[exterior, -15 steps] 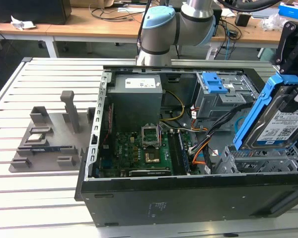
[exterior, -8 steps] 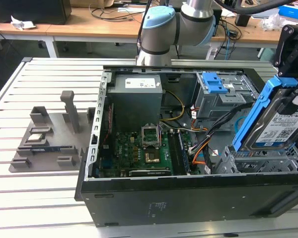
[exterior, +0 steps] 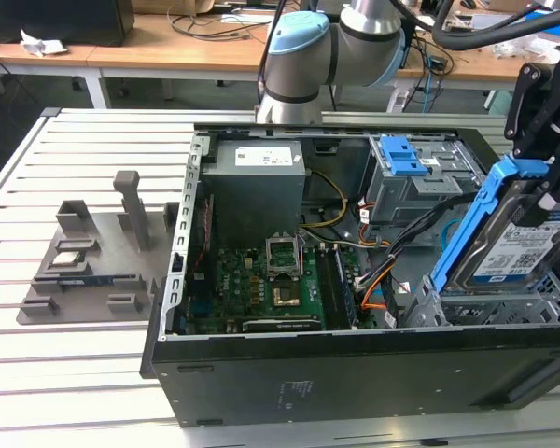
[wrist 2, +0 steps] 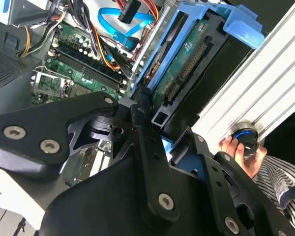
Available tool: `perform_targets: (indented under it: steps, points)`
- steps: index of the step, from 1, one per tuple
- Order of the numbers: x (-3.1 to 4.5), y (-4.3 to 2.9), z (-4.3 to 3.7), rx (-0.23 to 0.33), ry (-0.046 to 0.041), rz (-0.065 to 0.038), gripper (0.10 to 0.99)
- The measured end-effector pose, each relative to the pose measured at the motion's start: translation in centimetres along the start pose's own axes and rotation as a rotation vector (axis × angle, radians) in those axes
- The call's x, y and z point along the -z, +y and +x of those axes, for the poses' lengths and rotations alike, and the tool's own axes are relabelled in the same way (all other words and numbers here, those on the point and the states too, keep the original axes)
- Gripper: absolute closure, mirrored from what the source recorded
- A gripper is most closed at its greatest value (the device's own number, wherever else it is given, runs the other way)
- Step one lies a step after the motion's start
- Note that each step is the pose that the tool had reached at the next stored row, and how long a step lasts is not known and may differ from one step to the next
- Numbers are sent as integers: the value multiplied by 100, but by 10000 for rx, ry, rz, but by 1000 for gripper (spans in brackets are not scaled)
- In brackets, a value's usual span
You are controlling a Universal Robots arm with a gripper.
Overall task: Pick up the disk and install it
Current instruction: 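Insert the disk into the insertion slot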
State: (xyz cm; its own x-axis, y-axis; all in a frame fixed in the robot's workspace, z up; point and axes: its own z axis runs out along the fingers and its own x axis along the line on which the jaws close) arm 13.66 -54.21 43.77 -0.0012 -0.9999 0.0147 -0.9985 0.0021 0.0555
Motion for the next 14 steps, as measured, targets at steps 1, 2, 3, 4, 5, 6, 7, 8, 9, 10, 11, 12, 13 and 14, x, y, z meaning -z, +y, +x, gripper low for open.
perform_targets:
  steps: [1,2,3,4,5,6,7,8,9,10,11,12,13,14]
  points:
    - [-35,-2,-1,0,2,-1,722]
    - [-64,-3,-1,0,1,-1,722]
    - [-92,-5,-1,0,0,-1,722]
    - [-137,-7,-2,0,1,-2,722]
    - [-171,-9,-3,0,2,-3,722]
    - [-209,-11,-3,-1,2,-3,722]
    - [-248,-13,-4,0,2,-4,722]
    - [-279,-15,-4,-1,1,-4,722]
    - [-310,-17,-5,-1,2,-5,722]
    - [-327,-18,-5,-1,2,-5,722]
    - [-345,-19,-5,-1,2,-5,722]
    - [-381,-21,-6,0,2,-5,722]
    - [-419,-23,-6,0,1,-6,722]
    - [-459,-25,-7,0,1,-5,722]
